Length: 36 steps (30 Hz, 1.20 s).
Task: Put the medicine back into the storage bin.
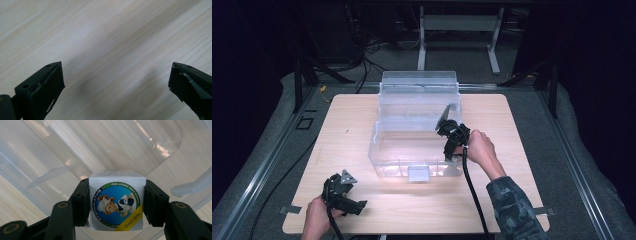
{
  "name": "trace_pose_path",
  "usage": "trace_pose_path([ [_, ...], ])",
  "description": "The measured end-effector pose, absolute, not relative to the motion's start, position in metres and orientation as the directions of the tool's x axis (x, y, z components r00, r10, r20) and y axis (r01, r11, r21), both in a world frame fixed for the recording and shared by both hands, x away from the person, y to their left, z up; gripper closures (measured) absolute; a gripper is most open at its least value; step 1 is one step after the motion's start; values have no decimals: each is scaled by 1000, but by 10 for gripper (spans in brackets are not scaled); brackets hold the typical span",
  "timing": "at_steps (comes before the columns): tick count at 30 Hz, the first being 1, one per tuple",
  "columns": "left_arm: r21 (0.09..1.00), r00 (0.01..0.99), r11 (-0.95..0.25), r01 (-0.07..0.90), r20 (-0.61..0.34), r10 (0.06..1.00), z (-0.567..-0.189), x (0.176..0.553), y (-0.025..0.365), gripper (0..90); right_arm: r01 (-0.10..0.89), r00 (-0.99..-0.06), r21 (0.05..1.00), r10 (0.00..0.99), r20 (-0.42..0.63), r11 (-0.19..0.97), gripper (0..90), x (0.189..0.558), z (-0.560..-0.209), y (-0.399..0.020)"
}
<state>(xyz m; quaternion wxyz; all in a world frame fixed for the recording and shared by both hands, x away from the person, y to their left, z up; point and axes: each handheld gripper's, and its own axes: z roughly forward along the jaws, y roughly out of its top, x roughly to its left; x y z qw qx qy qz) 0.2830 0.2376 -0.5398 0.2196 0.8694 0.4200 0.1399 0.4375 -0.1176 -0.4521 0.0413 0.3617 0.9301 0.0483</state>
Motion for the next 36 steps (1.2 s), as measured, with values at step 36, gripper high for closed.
trace_pose_path([
  [36, 504, 605, -548, 668, 60, 794, -539, 283, 238, 2, 710, -704, 18, 710, 1, 704, 459, 440, -471, -117],
])
